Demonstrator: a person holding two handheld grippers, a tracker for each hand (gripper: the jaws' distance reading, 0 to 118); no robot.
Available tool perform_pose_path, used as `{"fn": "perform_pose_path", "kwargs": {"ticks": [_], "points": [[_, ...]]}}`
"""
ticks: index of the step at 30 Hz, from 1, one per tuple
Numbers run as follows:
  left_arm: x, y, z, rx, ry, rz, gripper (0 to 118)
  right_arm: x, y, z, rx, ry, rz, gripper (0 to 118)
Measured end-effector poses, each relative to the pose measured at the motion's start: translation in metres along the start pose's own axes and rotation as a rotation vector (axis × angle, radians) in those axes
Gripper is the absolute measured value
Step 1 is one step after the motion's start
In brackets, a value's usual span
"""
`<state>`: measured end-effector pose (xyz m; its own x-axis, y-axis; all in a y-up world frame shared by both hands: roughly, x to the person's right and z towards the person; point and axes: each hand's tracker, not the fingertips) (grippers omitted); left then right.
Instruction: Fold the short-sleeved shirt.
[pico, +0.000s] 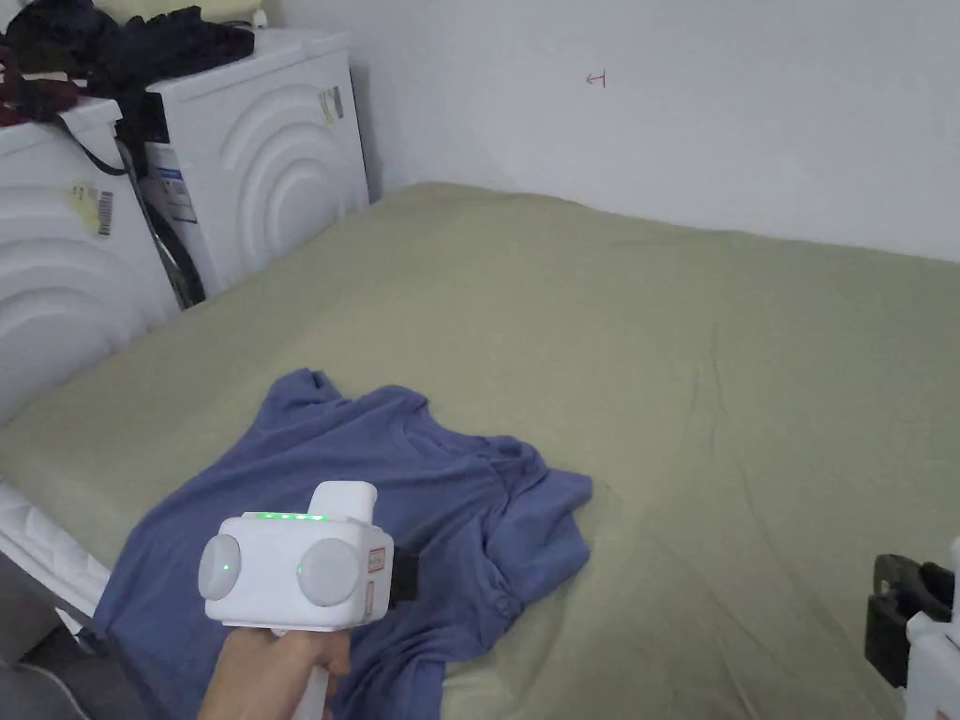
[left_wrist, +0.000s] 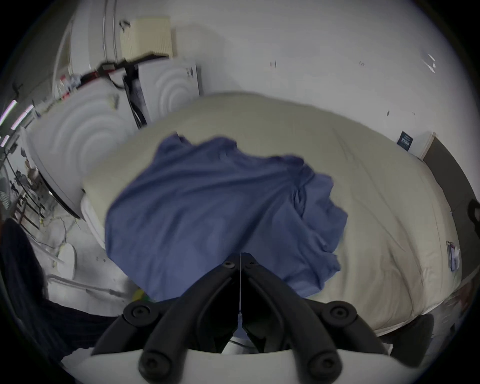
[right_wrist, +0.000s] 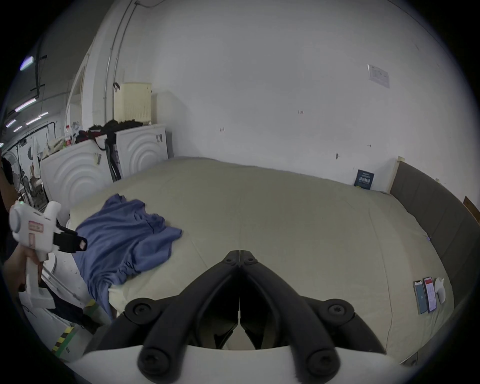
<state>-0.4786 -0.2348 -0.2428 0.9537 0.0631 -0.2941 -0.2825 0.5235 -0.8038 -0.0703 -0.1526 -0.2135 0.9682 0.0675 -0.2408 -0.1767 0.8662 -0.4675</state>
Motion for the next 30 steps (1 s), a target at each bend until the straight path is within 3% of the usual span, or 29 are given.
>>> {"fn": "perform_pose_path", "kwargs": {"ticks": [1, 2, 3, 8, 10, 12, 13, 14, 15, 16, 17, 18, 21, 24, 30], "points": [[-0.004, 0.003, -0.015, -0.051, -0.012, -0.003, 84, 0.0, -0.003, -0.005, -0.013, -0.004, 0.004, 0], [-0.005, -0.006, -0.026, -0.11, -0.016, -0.083, 117, 0.001, -0.006, -0.01, -0.029, -0.005, 0.005, 0], [0.003, 0.001, -0.04, -0.048, -0.004, -0.024, 108, 0.001, -0.008, -0.014, -0.041, -0.004, 0.002, 0], [0.013, -0.004, -0.068, -0.159, 0.056, -0.165, 113, 0.001, -0.02, -0.034, -0.098, 0.007, -0.032, 0], [0.004, -0.003, -0.072, -0.132, 0.03, -0.104, 113, -0.002, -0.024, -0.037, -0.118, 0.006, -0.023, 0], [0.0, 0.002, -0.066, -0.135, -0.003, -0.065, 102, -0.003, -0.029, -0.037, -0.123, 0.013, -0.011, 0], [-0.007, 0.005, -0.058, -0.104, -0.007, -0.072, 78, -0.003, -0.03, -0.038, -0.129, 0.012, -0.002, 0], [-0.012, 0.009, -0.051, -0.062, 0.026, -0.053, 36, -0.002, -0.031, -0.039, -0.132, 0.014, 0.0, 0], [-0.016, 0.013, -0.047, -0.057, 0.037, -0.045, 3, -0.001, -0.033, -0.039, -0.136, 0.018, -0.002, 0], [-0.022, 0.016, -0.044, -0.051, 0.057, -0.03, 3, -0.001, -0.033, -0.039, -0.14, 0.027, -0.009, 0], [-0.032, 0.015, -0.042, -0.086, -0.05, 0.053, 3, 0.0, -0.034, -0.038, -0.139, 0.03, -0.014, 0], [-0.034, 0.016, -0.04, -0.105, -0.054, 0.073, 3, 0.0, -0.034, -0.036, -0.137, 0.031, -0.017, 0], [-0.024, 0.02, -0.027, -0.045, -0.028, 0.044, 3, 0.005, -0.034, -0.025, -0.124, 0.032, -0.02, 0], [-0.014, 0.034, -0.01, -0.006, -0.137, 0.126, 3, 0.016, -0.032, -0.015, -0.106, 0.022, -0.03, 0], [0.073, 0.064, 0.029, 0.042, -0.225, -0.012, 3, 0.048, -0.031, 0.008, -0.067, -0.024, -0.08, 0]]}}
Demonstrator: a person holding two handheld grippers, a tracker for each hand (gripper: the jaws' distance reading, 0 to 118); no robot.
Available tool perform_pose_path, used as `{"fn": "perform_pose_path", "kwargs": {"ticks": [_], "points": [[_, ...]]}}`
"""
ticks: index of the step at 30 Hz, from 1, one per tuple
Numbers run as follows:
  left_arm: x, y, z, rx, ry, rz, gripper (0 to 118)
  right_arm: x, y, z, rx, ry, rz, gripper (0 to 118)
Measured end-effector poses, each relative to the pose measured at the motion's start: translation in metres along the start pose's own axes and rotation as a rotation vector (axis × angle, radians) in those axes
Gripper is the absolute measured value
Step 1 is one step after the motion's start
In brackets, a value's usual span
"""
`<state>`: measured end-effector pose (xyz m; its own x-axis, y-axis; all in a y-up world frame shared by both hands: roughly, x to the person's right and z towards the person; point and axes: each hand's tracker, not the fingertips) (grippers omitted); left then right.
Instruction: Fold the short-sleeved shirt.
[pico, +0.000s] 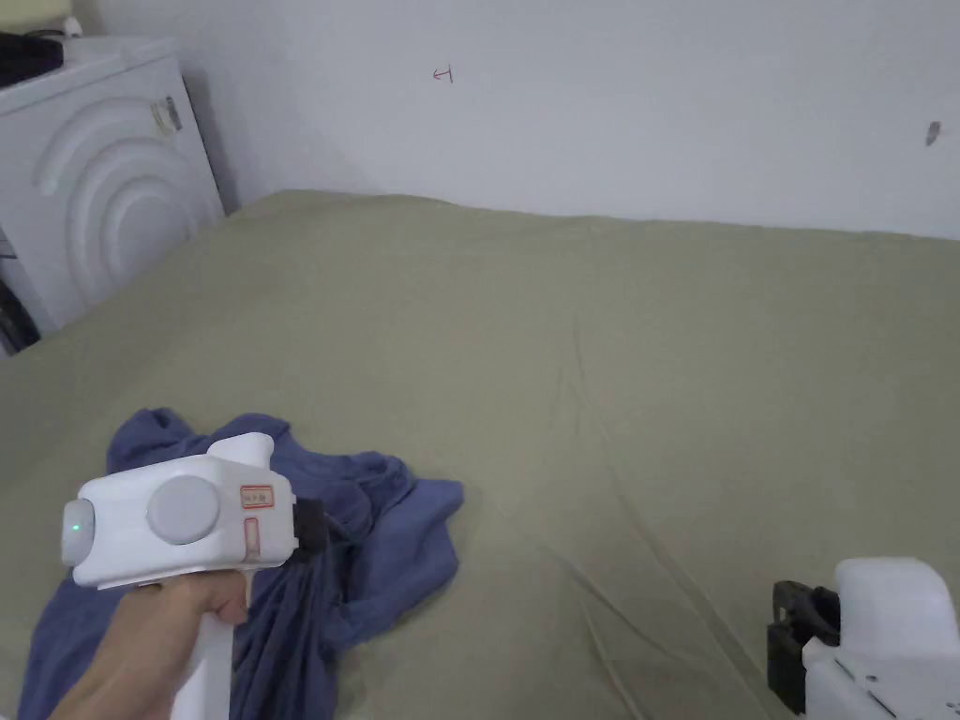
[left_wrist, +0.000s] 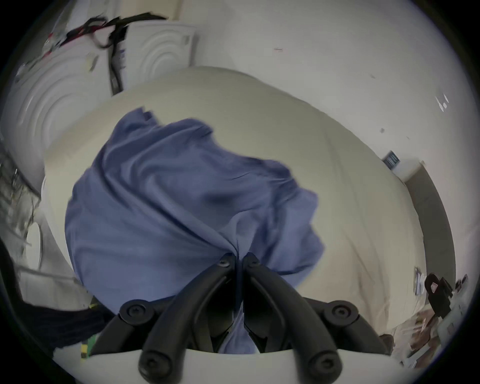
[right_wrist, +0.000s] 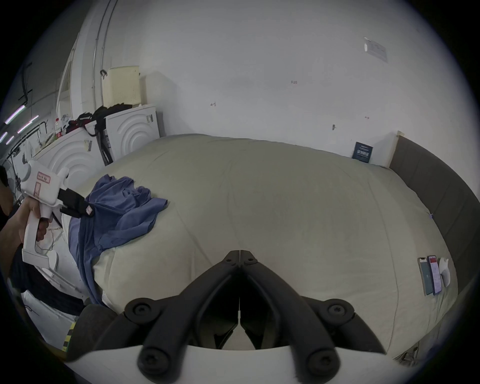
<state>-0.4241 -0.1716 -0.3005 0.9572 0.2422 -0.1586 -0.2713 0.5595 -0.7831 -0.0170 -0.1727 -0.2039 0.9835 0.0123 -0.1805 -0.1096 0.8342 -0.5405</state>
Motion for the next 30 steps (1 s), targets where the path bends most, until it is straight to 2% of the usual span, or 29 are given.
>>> {"fn": "perform_pose_path", "kwargs": {"ticks": [7, 11, 13, 17, 22, 24, 26, 29, 30], "points": [[0.136, 0.034, -0.027, 0.017, -0.17, -0.114, 3, 0.054, -0.007, 0.025, 0.021, -0.086, -0.064, 0], [0.228, 0.045, -0.052, 0.003, -0.262, -0.249, 3, 0.091, -0.01, 0.037, 0.025, -0.159, -0.104, 0], [0.278, 0.048, -0.069, -0.011, -0.326, -0.262, 3, 0.107, -0.013, 0.039, 0.018, -0.186, -0.115, 0], [0.376, 0.039, -0.096, -0.055, -0.473, -0.333, 3, 0.141, -0.021, 0.04, -0.004, -0.254, -0.147, 0], [0.467, 0.002, -0.142, -0.189, -0.555, -0.402, 3, 0.172, -0.035, 0.033, -0.039, -0.299, -0.195, 0], [0.486, -0.02, -0.161, -0.231, -0.541, -0.426, 3, 0.179, -0.041, 0.03, -0.058, -0.31, -0.198, 0], [0.495, -0.044, -0.185, -0.28, -0.463, -0.466, 3, 0.185, -0.047, 0.027, -0.075, -0.316, -0.206, 0], [0.494, -0.066, -0.207, -0.329, -0.437, -0.498, 3, 0.19, -0.053, 0.023, -0.095, -0.321, -0.215, 0], [0.489, -0.049, -0.191, -0.331, -0.394, -0.508, 3, 0.191, -0.055, 0.023, -0.095, -0.32, -0.22, 0]]}}
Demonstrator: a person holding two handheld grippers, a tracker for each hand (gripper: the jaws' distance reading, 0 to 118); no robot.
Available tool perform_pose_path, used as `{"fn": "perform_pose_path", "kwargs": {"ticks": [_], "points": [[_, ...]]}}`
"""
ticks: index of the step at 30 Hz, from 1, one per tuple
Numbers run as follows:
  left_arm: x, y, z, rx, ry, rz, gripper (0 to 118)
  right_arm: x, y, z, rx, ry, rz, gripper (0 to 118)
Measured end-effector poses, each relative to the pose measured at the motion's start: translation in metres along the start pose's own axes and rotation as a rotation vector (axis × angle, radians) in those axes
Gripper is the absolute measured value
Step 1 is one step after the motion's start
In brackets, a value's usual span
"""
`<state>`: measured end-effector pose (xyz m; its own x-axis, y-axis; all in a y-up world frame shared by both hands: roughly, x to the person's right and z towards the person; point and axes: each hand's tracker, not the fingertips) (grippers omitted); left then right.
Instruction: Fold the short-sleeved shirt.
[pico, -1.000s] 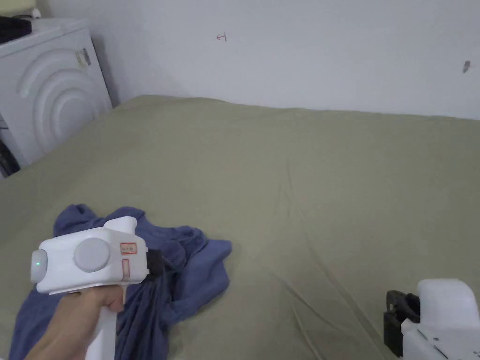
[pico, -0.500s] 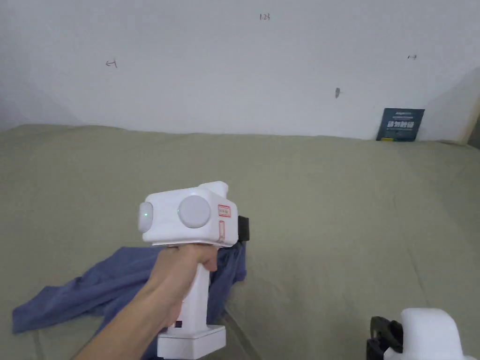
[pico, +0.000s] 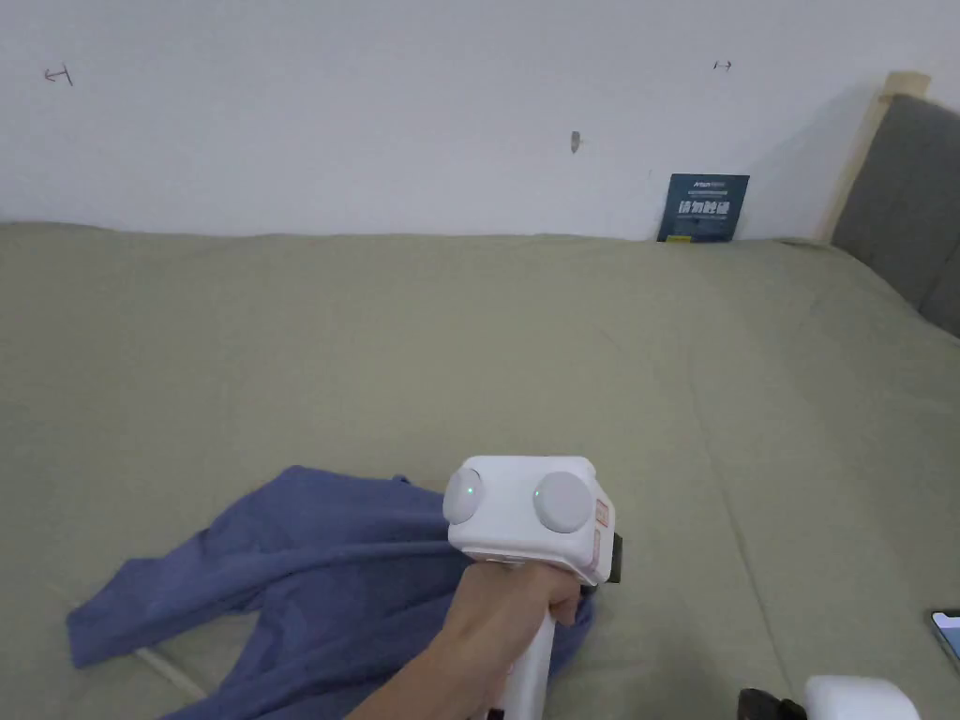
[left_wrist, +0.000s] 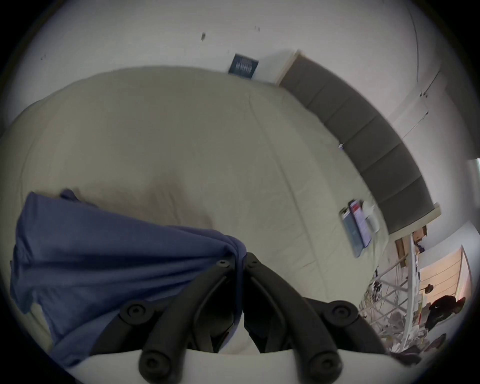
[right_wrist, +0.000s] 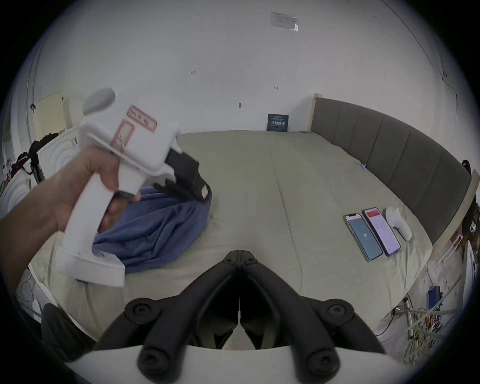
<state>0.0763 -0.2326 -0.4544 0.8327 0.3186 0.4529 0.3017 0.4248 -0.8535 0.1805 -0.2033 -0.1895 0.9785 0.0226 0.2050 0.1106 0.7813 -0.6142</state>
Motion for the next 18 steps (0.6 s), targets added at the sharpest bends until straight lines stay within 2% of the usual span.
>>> {"fn": "perform_pose_path", "kwargs": {"ticks": [2, 3, 4, 5, 6, 8, 9, 12, 13, 16, 17, 18], "points": [[-0.002, 0.0, -0.001, 0.012, 0.05, -0.009, 6, 0.0, -0.001, 0.0, -0.005, 0.004, -0.007, 0], [-0.002, 0.0, -0.001, 0.017, 0.044, -0.017, 24, 0.0, -0.001, 0.0, -0.006, 0.003, -0.005, 0], [-0.002, 0.0, -0.001, 0.014, 0.046, -0.031, 67, 0.0, -0.002, 0.002, -0.005, 0.004, -0.004, 0], [0.001, -0.015, 0.0, 0.018, 0.007, -0.026, 118, -0.001, -0.002, 0.004, -0.004, 0.006, -0.005, 0], [-0.015, -0.011, 0.008, 0.116, -0.005, -0.01, 114, -0.002, -0.002, 0.006, -0.003, 0.007, -0.006, 0], [-0.061, -0.001, 0.036, 0.163, 0.041, -0.034, 111, -0.006, -0.001, 0.009, 0.004, 0.015, -0.007, 0], [-0.035, -0.021, 0.065, 0.175, 0.047, -0.04, 111, -0.008, 0.0, 0.011, 0.006, 0.017, -0.004, 0], [-0.096, -0.048, 0.129, 0.247, 0.048, -0.012, 111, -0.018, 0.003, 0.021, 0.028, 0.042, 0.006, 0], [-0.075, -0.076, 0.159, 0.306, 0.101, -0.026, 111, -0.023, 0.004, 0.024, 0.035, 0.054, 0.009, 0], [-0.126, -0.137, 0.22, 0.373, 0.166, 0.028, 107, -0.039, 0.005, 0.032, 0.052, 0.099, 0.011, 0], [-0.145, -0.163, 0.239, 0.408, 0.167, 0.054, 93, -0.045, 0.005, 0.034, 0.055, 0.111, 0.012, 0], [-0.148, -0.174, 0.25, 0.408, 0.189, 0.083, 69, -0.051, 0.005, 0.035, 0.055, 0.123, 0.017, 0]]}}
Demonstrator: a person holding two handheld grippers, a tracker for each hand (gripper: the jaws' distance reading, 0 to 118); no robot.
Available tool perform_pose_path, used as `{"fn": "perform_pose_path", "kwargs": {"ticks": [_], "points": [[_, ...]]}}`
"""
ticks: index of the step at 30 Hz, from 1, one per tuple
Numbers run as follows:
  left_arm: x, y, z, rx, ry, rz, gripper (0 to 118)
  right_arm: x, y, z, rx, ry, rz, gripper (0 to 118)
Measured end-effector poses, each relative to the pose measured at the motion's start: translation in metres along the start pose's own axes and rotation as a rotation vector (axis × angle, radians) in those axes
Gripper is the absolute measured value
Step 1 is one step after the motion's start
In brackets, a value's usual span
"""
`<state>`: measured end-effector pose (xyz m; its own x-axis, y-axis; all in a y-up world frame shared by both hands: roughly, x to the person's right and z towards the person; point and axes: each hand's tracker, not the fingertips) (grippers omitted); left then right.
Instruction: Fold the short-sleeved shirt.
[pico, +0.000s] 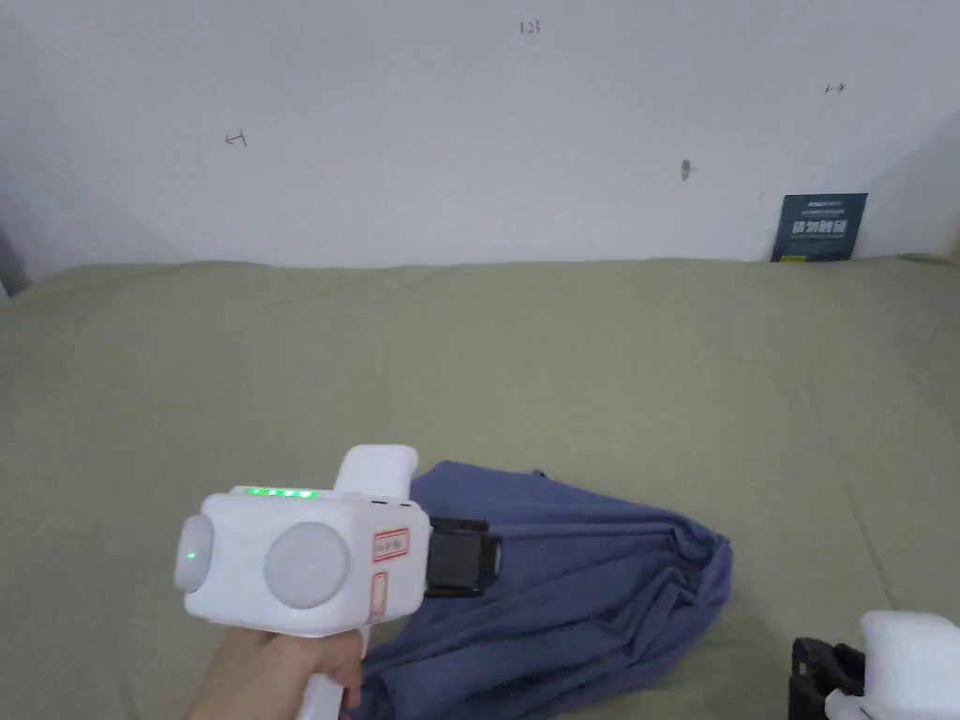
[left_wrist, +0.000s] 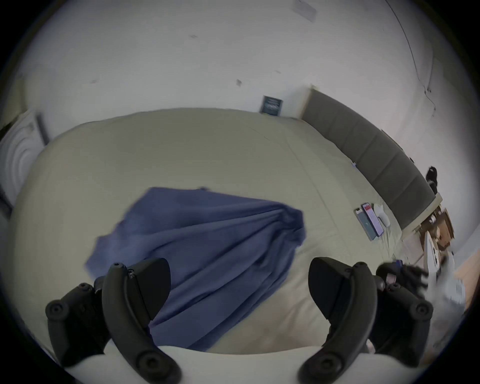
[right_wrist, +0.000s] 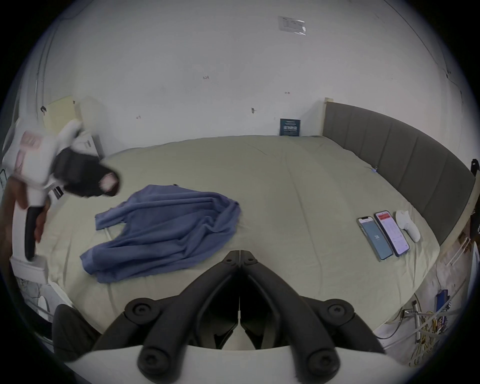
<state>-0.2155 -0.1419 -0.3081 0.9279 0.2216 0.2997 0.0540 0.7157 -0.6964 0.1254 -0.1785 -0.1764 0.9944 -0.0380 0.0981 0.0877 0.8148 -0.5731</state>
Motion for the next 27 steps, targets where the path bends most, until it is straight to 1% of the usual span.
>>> {"fn": "perform_pose_path", "kwargs": {"ticks": [1, 2, 3, 4, 7, 10, 14, 16, 17, 18, 19, 20, 21, 22, 23, 25, 26, 27], "points": [[-0.019, -0.016, 0.017, 0.009, 0.046, 0.033, 35, -0.008, 0.0, 0.001, 0.006, 0.018, 0.016, 0], [-0.039, -0.033, 0.033, 0.034, 0.111, 0.082, 7, -0.015, 0.0, 0.0, 0.01, 0.021, 0.023, 0], [-0.054, -0.041, 0.041, 0.037, 0.154, 0.103, 7, -0.021, 0.0, 0.0, 0.01, 0.025, 0.025, 0], [-0.07, -0.052, 0.05, 0.0, 0.22, 0.133, 7, -0.027, 0.001, -0.001, 0.009, 0.044, 0.026, 0], [-0.102, -0.075, 0.059, -0.07, 0.227, 0.213, 7, -0.044, -0.001, -0.001, 0.005, 0.074, 0.03, 0], [-0.107, -0.088, 0.055, -0.115, 0.265, 0.171, 7, -0.058, -0.006, -0.003, -0.011, 0.087, 0.061, 0], [-0.105, -0.084, 0.021, -0.166, 0.245, 0.162, 7, -0.068, -0.013, -0.006, -0.034, 0.096, 0.086, 0], [-0.105, -0.078, -0.002, -0.198, 0.248, 0.126, 7, -0.069, -0.015, -0.009, -0.044, 0.089, 0.104, 0], [-0.104, -0.077, -0.01, -0.201, 0.254, 0.128, 10, -0.069, -0.016, -0.011, -0.051, 0.081, 0.111, 0], [-0.103, -0.077, -0.019, -0.203, 0.253, 0.122, 34, -0.068, -0.016, -0.013, -0.056, 0.082, 0.111, 0], [-0.104, -0.076, -0.031, -0.23, 0.255, 0.111, 83, -0.066, -0.016, -0.016, -0.063, 0.085, 0.107, 0], [-0.105, -0.08, -0.046, -0.3, 0.248, 0.1, 118, -0.066, -0.017, -0.018, -0.071, 0.083, 0.105, 0], [-0.11, -0.067, -0.054, -0.247, 0.227, 0.06, 115, -0.065, -0.017, -0.021, -0.075, 0.079, 0.106, 0], [-0.113, -0.066, -0.066, -0.307, 0.265, 0.078, 115, -0.063, -0.018, -0.022, -0.075, 0.081, 0.105, 0], [-0.107, -0.068, -0.069, -0.309, 0.279, 0.039, 115, -0.063, -0.018, -0.024, -0.074, 0.085, 0.103, 0], [-0.11, -0.062, -0.082, -0.31, 0.289, 0.026, 114, -0.063, -0.018, -0.028, -0.079, 0.084, 0.112, 0], [-0.113, -0.059, -0.087, -0.309, 0.283, 0.031, 112, -0.063, -0.018, -0.03, -0.085, 0.081, 0.119, 0], [-0.115, -0.067, -0.088, -0.304, 0.276, 0.036, 102, -0.064, -0.018, -0.032, -0.09, 0.084, 0.123, 0]]}}
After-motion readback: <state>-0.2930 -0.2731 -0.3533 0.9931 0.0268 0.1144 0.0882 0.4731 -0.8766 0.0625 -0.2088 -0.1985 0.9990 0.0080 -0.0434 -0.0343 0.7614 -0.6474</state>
